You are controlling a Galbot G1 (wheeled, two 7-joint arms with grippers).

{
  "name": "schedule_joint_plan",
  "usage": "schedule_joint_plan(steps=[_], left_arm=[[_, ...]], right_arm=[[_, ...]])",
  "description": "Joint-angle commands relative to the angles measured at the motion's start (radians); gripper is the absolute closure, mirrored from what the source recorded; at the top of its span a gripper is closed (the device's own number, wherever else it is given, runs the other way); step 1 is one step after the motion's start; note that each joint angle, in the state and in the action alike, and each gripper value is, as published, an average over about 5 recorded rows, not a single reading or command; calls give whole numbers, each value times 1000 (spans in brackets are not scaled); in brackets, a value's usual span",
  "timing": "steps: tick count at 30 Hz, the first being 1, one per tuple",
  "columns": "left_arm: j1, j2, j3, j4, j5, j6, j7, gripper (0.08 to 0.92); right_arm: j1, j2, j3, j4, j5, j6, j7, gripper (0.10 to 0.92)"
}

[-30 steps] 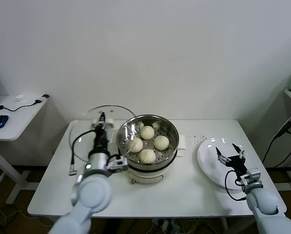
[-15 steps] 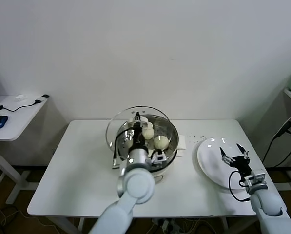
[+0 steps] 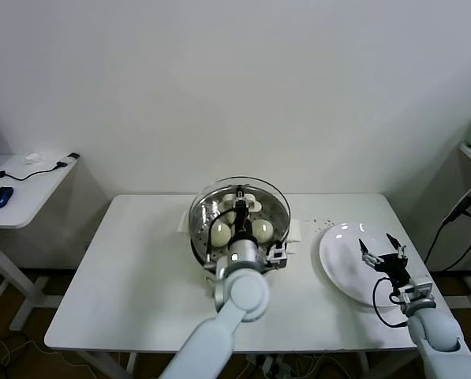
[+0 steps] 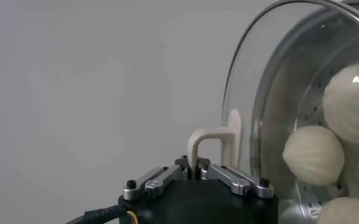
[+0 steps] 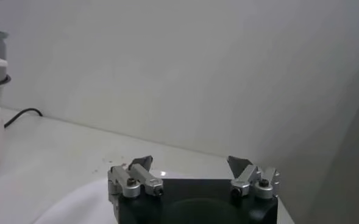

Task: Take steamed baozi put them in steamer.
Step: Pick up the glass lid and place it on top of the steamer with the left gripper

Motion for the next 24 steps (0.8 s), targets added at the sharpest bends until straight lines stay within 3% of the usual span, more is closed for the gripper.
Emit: schedule_joint_plan(steps=[1,24], left_arm=[[-21,-18,8,92,-20,6,-30,849],[-15,-8,5,113,-48,15,-31,849]], right_arm=[[0,1,5,-3,-3,1,-1,203],[1,7,9,-3,-24,4,-4,203]])
